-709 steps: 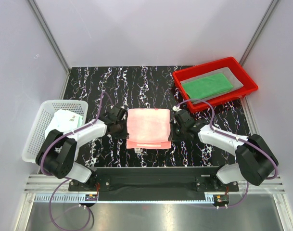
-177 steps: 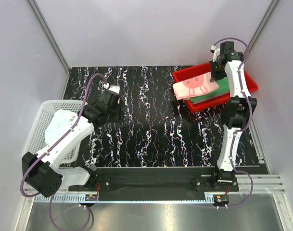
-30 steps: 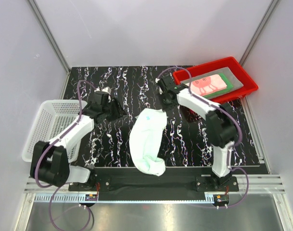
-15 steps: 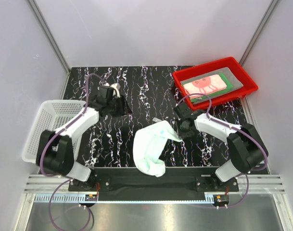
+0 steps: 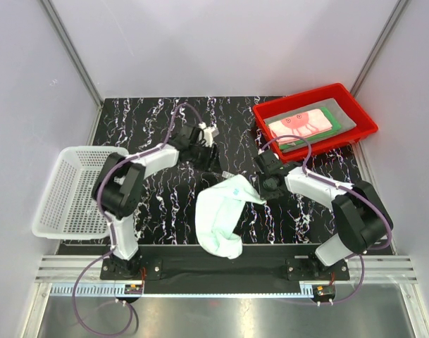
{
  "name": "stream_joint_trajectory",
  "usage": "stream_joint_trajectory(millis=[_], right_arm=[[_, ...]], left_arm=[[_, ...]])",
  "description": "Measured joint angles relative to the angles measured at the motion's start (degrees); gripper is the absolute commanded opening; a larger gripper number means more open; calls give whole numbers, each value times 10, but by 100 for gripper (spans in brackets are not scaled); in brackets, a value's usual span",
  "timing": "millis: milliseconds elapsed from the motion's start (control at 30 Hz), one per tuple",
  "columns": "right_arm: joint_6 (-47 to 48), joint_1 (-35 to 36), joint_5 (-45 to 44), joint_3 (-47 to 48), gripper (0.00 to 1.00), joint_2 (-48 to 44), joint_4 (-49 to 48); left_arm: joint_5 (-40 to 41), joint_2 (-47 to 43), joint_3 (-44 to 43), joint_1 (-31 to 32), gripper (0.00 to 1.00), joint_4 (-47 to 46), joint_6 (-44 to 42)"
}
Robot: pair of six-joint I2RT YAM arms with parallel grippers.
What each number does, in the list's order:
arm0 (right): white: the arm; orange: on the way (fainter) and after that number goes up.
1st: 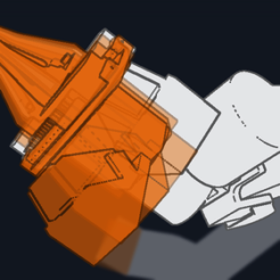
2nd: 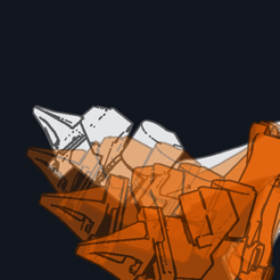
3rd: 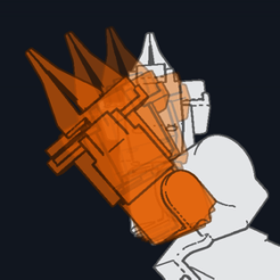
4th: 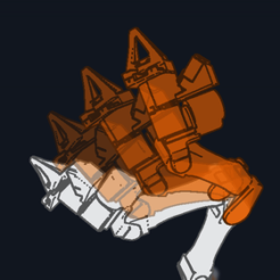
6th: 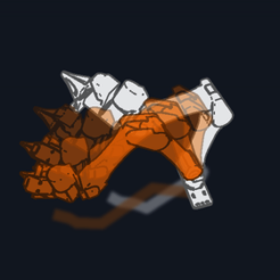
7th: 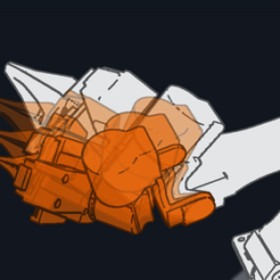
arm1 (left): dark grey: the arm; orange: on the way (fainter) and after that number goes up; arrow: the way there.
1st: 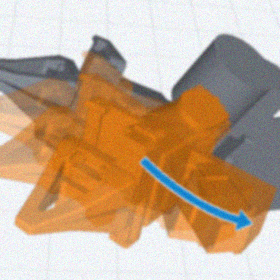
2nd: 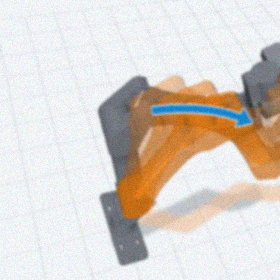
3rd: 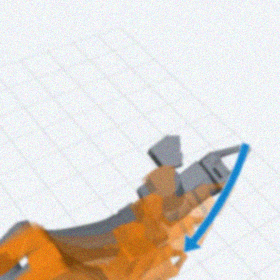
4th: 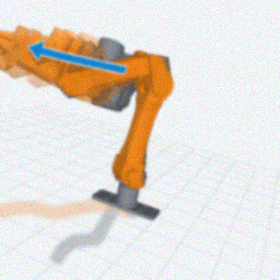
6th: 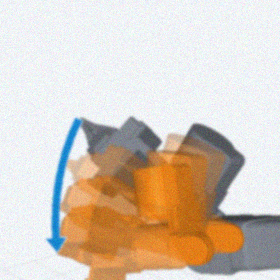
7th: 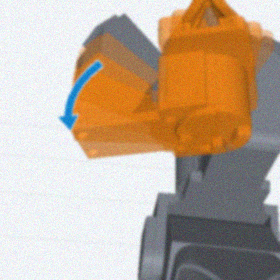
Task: Fold and stack the towels
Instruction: Flatten out the crumpled towel
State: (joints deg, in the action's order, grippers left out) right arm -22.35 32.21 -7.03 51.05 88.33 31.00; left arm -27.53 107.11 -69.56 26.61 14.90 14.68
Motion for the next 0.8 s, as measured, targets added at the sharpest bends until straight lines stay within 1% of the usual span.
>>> stream_joint_trajectory(millis=[100,267,300,333,367,400,433,467,500,600,667,733,800], right_arm=[[-2,0,-6,-2,0,-1,-1],[-1,-1,-5,-3,0,-3,-7],[-1,-1,-4,-3,0,-3,-8],[0,-1,-4,-2,0,-3,-9],[1,-1,-3,-2,0,-3,-10],[1,-1,0,0,0,-3,-12],[3,-1,3,3,0,-2,-12],[5,-1,6,9,0,0,-12],[9,-1,8,18,0,3,-11],[23,-1,12,68,0,18,-1],[36,-1,19,127,0,33,8],[47,-1,27,183,0,43,13],[54,-1,39,231,0,48,14]], left_arm=[[-30,49,-32,14,56,-7,-15],[-43,61,-16,31,57,-2,-23],[-43,60,-14,35,54,-4,-23],[-41,57,-9,40,49,-9,-23],[-41,55,-4,44,41,-12,-21],[-40,51,6,49,28,-19,-18],[-39,47,16,52,11,-21,-14],[-37,43,25,54,3,-21,-10],[-37,40,31,57,0,-17,-8],[-21,22,32,61,0,10,-6],[5,-4,21,59,0,44,-3],[42,-48,0,54,0,82,1],[80,-108,-18,51,0,99,4]])
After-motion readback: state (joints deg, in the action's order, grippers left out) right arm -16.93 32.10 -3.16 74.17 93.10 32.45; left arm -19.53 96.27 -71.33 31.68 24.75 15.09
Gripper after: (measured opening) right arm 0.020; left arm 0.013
